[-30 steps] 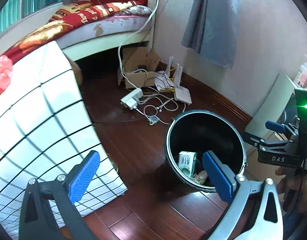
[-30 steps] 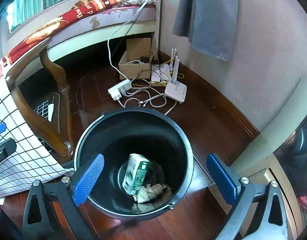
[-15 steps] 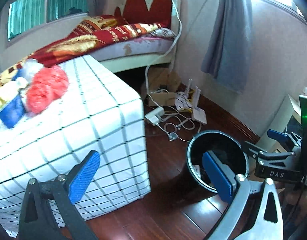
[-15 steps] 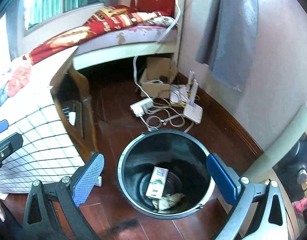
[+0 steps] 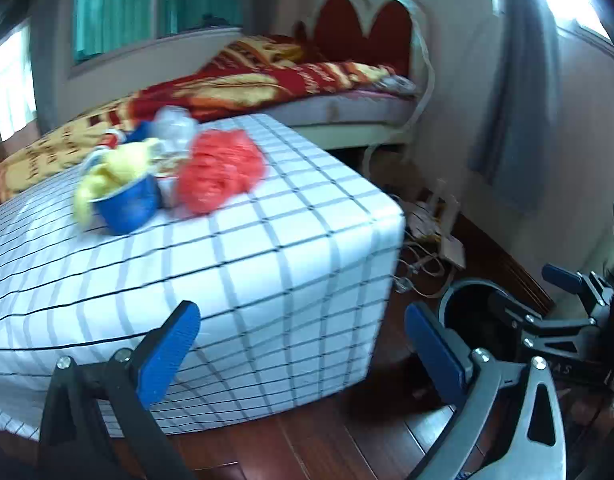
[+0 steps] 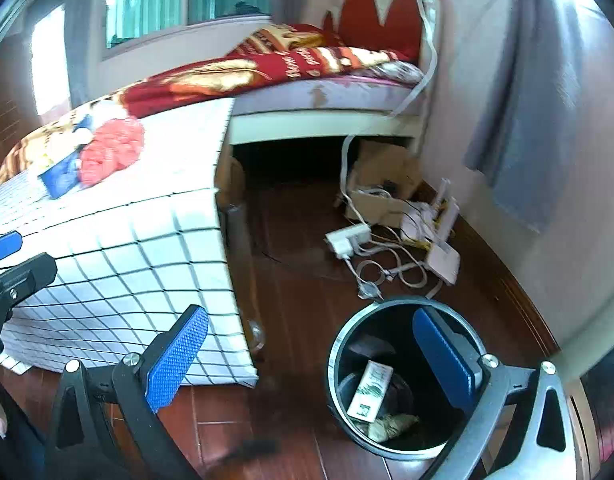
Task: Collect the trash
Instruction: 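Move both open grippers back toward the grid-covered box, then grasp the yellow cloth with the left gripper while the right grasps the red plastic bag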
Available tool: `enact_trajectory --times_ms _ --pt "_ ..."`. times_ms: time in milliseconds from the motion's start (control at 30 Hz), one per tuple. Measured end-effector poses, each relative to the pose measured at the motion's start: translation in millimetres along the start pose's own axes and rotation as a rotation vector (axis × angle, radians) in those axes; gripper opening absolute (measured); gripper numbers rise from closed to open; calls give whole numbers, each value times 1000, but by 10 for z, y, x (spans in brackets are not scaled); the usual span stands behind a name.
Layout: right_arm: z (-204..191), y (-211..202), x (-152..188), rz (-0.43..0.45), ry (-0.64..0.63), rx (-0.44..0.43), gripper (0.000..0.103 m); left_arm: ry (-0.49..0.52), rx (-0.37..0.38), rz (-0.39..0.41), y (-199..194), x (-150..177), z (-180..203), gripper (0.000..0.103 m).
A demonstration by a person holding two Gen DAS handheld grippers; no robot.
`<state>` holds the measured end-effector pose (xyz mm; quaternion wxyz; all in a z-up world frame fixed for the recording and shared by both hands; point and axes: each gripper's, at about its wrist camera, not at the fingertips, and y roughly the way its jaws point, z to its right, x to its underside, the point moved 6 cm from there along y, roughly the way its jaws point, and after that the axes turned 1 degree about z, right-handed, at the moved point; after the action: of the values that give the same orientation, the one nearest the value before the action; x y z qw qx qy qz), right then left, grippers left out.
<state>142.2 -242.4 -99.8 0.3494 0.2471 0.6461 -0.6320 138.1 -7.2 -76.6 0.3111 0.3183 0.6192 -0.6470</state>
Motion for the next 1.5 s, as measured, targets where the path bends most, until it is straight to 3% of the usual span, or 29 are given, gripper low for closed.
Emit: enact_trajectory --times_ms 433,667,867,967,1200,1333,1500 --pt "-919 -35 -392 89 -123 -181 103 -115 -91 72 -309 -82 -918 102" --pt "-1361 18 -757 110 -170 -242 103 -139 -154 91 -215 -245 -1425 97" --pt "-1822 224 -1165 149 -217 -280 102 -151 -138 127 -72 -486 -1685 92" --pt "-2005 416 -1315 136 -236 -308 93 -153 -129 135 18 -573 -1742 91" --pt "-2354 1023 -1523 43 -254 -365 85 -147 -92 104 365 -740 -1765 88" --pt "-2390 1295 -1503 -20 -274 -385 74 -144 -73 62 591 -816 -1756 87" --pt "-2313 1424 -1518 -36 -251 -397 72 -133 -57 49 741 -882 -1715 86"
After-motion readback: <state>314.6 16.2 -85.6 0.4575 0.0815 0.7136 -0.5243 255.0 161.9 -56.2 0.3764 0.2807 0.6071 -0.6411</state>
